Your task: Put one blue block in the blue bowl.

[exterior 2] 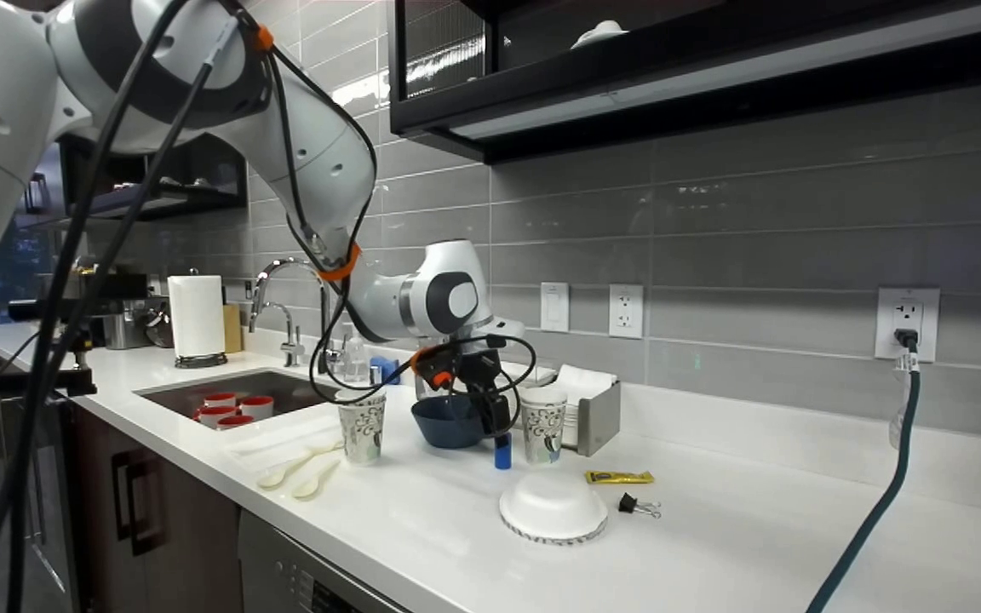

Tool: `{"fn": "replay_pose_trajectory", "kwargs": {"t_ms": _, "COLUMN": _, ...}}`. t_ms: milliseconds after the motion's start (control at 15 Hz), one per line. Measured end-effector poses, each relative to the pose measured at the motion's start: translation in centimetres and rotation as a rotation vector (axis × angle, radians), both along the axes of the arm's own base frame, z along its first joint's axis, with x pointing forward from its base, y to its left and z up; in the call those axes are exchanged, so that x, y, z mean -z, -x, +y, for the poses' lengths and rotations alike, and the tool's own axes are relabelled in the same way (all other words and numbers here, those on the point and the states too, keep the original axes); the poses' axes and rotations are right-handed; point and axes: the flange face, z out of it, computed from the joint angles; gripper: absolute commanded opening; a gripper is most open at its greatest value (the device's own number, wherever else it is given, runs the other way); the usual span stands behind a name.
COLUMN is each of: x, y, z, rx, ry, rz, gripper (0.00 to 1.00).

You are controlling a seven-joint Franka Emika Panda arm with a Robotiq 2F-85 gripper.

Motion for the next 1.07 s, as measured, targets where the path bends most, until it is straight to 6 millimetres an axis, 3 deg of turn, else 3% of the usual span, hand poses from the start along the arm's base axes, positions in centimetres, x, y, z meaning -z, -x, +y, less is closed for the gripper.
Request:
{"fn": "replay_pose_trajectory", "kwargs": {"t_ms": 67, "x": 0.1, "y": -0.1, "z": -0.2, "rx": 0.007, "ry": 0.0, "rz": 0.0, "gripper": 0.52}}
{"fn": "replay_pose_trajectory", "kwargs": {"t_ms": 133, "x": 0.1, "y": -0.1, "z": -0.3, "rx": 0.012, "ry": 0.001, "rz": 0.0, "gripper": 0.35}}
{"fn": "replay_pose_trajectory", "kwargs": {"t_ms": 200, "x": 0.2, "y": -0.2, "z": -0.4, "rx": 0.018, "ry": 0.001, "rz": 0.0, "gripper": 0.26}}
{"fn": "replay_pose_trajectory", "kwargs": {"t_ms": 400, "x": 0.3, "y": -0.4, "z": -0.6, "rx": 0.027, "ry": 0.0, "rz": -0.003, "gripper": 0.08}}
{"fn": "replay_pose_trajectory", "kwargs": {"t_ms": 800, "x": -0.1, "y": -0.6, "z": -0.4, "rx": 0.015, "ry": 0.015, "rz": -0.01, "gripper": 0.08}}
{"fn": "replay_pose_trajectory", "kwargs": {"t_ms": 1067, "x": -3.2, "y": 0.4, "z": -0.6, "rx": 0.001, "ry": 0.061, "rz": 0.023, "gripper": 0.08}}
